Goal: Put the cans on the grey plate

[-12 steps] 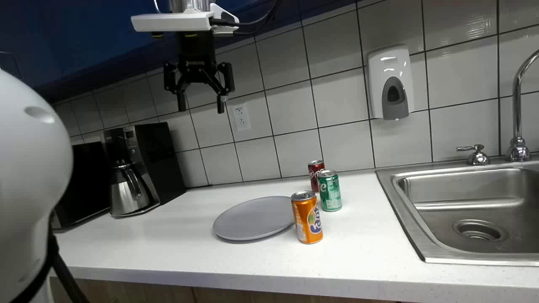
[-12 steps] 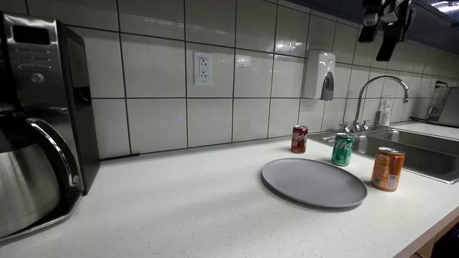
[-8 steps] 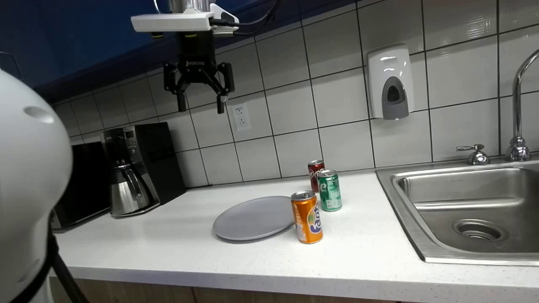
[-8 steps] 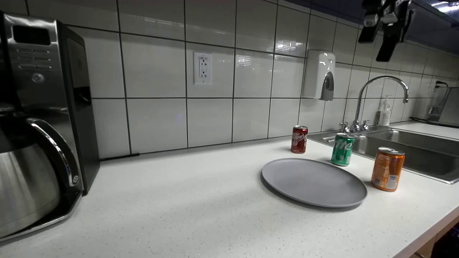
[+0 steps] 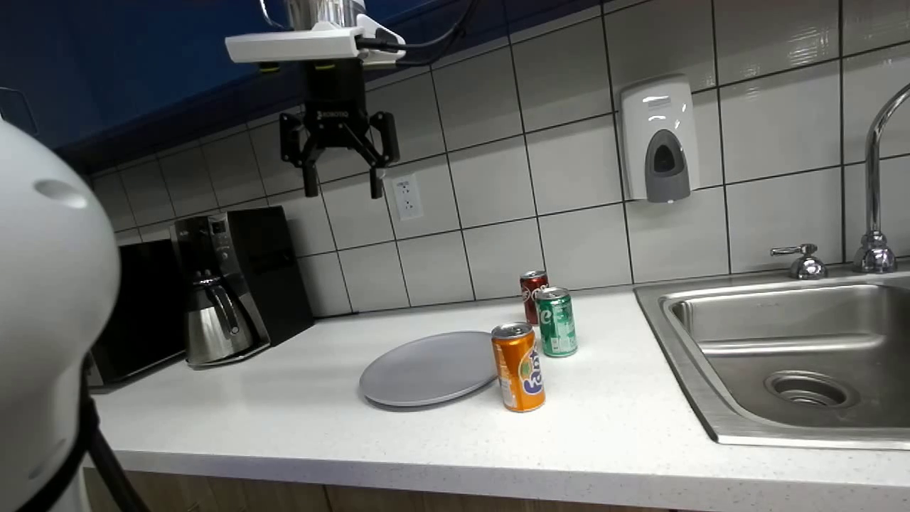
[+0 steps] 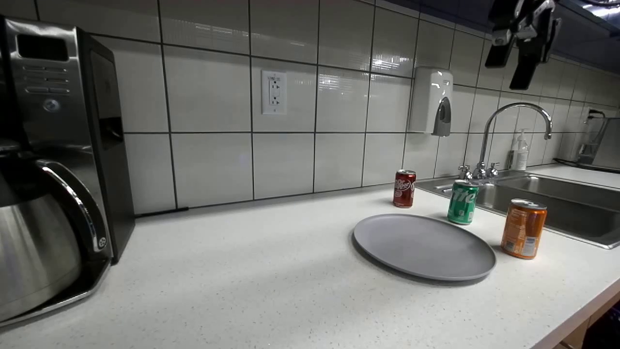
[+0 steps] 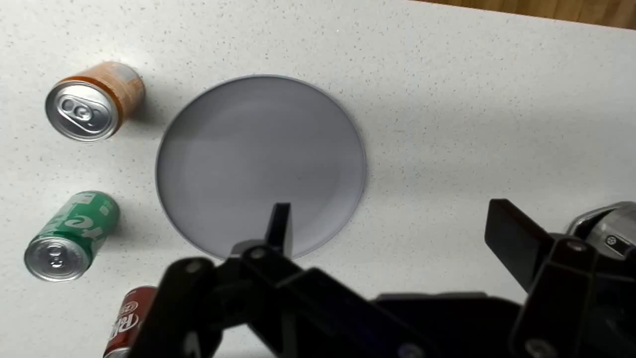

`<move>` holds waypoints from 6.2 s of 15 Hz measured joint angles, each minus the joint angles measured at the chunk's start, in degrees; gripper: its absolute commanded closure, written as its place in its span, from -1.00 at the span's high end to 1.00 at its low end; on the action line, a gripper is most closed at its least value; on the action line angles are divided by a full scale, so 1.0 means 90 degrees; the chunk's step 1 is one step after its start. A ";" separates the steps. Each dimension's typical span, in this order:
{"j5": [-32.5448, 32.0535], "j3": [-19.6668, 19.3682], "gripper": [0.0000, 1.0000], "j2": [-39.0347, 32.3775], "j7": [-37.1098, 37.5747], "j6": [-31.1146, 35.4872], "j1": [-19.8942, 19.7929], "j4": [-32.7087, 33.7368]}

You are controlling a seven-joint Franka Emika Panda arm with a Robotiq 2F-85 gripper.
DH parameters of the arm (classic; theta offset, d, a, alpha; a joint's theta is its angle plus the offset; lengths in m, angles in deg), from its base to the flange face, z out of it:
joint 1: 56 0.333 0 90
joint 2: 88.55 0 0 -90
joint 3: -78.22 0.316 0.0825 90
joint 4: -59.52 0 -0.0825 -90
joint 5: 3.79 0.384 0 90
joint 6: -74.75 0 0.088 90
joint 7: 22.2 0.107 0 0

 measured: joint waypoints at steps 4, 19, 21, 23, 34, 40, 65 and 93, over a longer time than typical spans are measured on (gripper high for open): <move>-0.0176 0.0078 1.00 -0.0065 0.0120 0.0195 -0.0119 -0.0114; -0.0913 0.0148 1.00 0.0163 0.1510 0.1361 -0.1093 -0.1000; -0.0998 0.0146 1.00 0.0201 0.1641 0.1408 -0.1251 -0.1087; -0.1012 0.0124 1.00 0.0199 0.1689 0.1587 -0.1379 -0.1186; -0.1012 -0.0089 1.00 -0.0813 0.1690 0.3076 -0.1641 -0.1409; -0.1012 -0.0176 1.00 -0.1496 0.1721 0.3350 -0.1712 -0.1361; -0.1057 -0.0320 1.00 -0.3044 0.1893 0.3681 -0.1832 -0.0866; -0.1247 -0.0295 -0.23 -0.3365 0.2417 0.3790 -0.1687 -0.0840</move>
